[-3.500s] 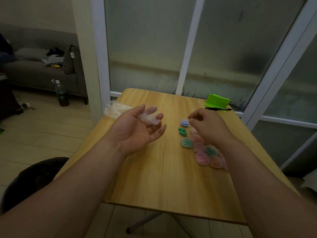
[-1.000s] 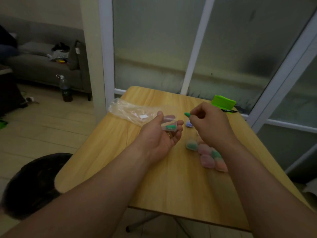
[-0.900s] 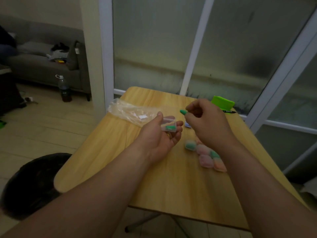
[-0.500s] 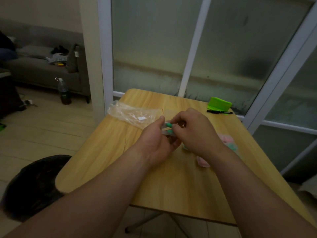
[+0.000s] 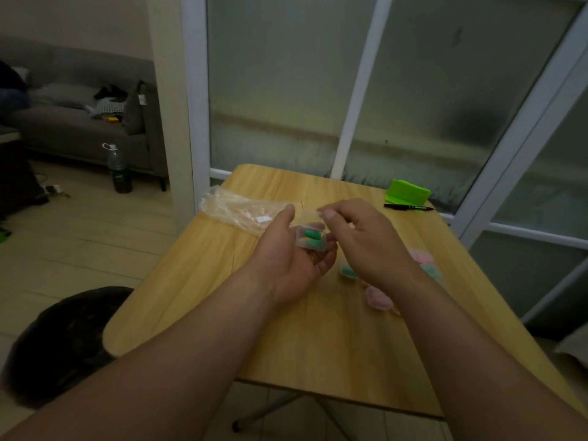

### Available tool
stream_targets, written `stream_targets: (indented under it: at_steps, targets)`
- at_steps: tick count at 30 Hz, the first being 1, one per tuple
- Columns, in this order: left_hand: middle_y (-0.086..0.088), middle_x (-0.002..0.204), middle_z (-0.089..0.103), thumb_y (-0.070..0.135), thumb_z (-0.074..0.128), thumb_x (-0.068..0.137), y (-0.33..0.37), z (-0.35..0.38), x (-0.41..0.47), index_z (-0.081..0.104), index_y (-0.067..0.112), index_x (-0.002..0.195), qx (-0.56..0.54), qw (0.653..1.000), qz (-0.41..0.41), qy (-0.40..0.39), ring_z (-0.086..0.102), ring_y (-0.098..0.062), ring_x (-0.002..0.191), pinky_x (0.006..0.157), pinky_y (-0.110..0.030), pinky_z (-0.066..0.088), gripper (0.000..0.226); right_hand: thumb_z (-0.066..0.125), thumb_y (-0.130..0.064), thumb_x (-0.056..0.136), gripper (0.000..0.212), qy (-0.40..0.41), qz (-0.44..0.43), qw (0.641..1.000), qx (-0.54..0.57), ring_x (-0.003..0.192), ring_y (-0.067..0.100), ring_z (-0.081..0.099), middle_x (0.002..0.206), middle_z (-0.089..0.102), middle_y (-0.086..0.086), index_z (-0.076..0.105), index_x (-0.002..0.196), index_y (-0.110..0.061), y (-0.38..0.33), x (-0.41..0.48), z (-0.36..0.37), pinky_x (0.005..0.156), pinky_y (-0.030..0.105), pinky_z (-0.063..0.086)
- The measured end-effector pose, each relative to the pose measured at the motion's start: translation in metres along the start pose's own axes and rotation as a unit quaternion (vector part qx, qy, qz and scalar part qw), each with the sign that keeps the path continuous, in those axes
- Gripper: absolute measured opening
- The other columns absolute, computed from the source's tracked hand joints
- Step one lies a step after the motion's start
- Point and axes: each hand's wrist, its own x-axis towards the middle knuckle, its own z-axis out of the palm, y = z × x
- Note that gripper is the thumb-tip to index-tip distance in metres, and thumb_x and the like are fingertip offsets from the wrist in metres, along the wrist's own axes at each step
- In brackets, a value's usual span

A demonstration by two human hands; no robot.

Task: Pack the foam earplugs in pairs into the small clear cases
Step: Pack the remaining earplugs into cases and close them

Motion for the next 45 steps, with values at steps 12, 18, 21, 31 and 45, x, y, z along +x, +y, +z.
stream_targets:
  at_steps: [12, 18, 21, 31, 45]
  targets:
    - [-0.028, 0.13, 0.069, 0.024, 0.042, 0.113, 0.004, 0.003, -0.012, 0.054, -0.004, 0.138, 0.1, 0.994, 0.044, -0.027, 0.071, -0.034, 0.119, 0.095, -0.043, 0.062, 0.039, 0.082, -0.021, 0.091, 0.031, -0.045, -0.016, 0.999, 0.015, 0.101, -0.012, 0.061, 0.112, 0.067, -0.016, 0.064, 0.117, -0.025, 0.002, -0.012, -0.005, 0.077, 0.006, 0.043]
    - [-0.019, 0.11, 0.075, 0.036, 0.047, 0.112, 0.002, 0.001, -0.011, 0.063, 0.005, 0.126, 0.25, 0.964, 0.083, 0.031, 0.076, -0.03, 0.093, 0.086, -0.042, 0.065, 0.038, 0.069, -0.057, 0.096, 0.036, -0.059, 0.177, 0.977, 0.107, 0.096, 0.012, 0.07, 0.102, 0.073, -0.005, 0.069, 0.11, -0.024, 0.001, -0.013, -0.009, 0.075, 0.031, 0.055]
    - [-0.012, 0.094, 0.066, 0.042, 0.047, 0.111, -0.001, 0.003, -0.011, 0.065, 0.007, 0.121, 0.294, 0.95, 0.093, 0.052, 0.064, -0.023, 0.078, 0.068, -0.035, 0.058, 0.041, 0.063, -0.057, 0.1, 0.04, -0.114, 0.228, 0.957, 0.14, 0.08, 0.015, 0.069, 0.09, 0.076, 0.0, 0.076, 0.1, -0.019, 0.0, -0.014, -0.009, 0.067, 0.029, 0.048]
    - [-0.001, 0.067, 0.055, 0.044, 0.05, 0.108, 0.0, 0.005, -0.009, 0.063, 0.011, 0.096, 0.4, 0.911, 0.097, 0.037, 0.055, -0.017, 0.061, 0.055, -0.028, 0.046, 0.037, 0.065, -0.032, 0.1, 0.021, -0.13, 0.336, 0.874, 0.327, 0.056, 0.01, 0.044, 0.061, 0.051, -0.006, 0.068, 0.096, -0.011, 0.01, -0.009, -0.013, 0.053, 0.026, 0.032]
    - [-0.007, 0.083, 0.068, 0.063, 0.045, 0.105, 0.002, 0.012, 0.007, 0.066, 0.007, 0.111, 0.442, 0.891, 0.097, 0.036, 0.058, -0.018, 0.065, 0.055, -0.029, 0.046, 0.06, 0.081, -0.031, 0.093, 0.047, -0.086, 0.043, 0.995, -0.012, 0.106, 0.002, 0.065, 0.121, 0.071, -0.009, 0.068, 0.137, -0.023, 0.036, 0.005, -0.039, 0.092, 0.019, 0.052]
